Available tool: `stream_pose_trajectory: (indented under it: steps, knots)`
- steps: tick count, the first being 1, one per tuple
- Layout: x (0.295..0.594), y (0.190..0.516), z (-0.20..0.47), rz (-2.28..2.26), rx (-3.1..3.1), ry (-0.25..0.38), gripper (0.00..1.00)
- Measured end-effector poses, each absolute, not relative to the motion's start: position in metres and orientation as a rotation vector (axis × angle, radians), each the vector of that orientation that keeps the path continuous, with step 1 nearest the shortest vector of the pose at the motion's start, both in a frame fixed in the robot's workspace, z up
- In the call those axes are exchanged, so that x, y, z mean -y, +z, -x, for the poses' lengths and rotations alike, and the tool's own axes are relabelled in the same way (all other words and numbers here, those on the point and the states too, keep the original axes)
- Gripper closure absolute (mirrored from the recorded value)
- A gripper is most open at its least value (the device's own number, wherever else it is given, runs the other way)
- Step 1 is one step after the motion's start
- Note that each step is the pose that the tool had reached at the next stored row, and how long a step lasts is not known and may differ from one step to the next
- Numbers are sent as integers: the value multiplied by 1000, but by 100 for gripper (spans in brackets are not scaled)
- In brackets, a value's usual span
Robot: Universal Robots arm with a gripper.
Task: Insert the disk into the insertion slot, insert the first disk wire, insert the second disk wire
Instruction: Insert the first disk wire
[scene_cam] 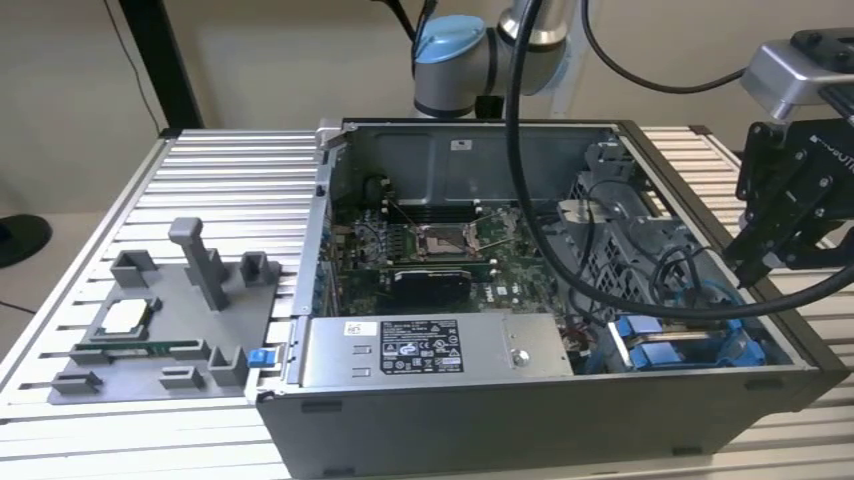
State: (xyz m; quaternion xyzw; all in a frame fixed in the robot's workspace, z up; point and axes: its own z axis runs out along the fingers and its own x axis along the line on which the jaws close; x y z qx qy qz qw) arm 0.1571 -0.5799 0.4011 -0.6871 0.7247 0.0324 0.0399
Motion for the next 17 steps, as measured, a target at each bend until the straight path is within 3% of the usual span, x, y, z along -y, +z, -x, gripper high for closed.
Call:
stream_pose_trajectory:
  steps: [17]
  knots:
    - [580, 401, -170, 2110, -2227, 112, 100]
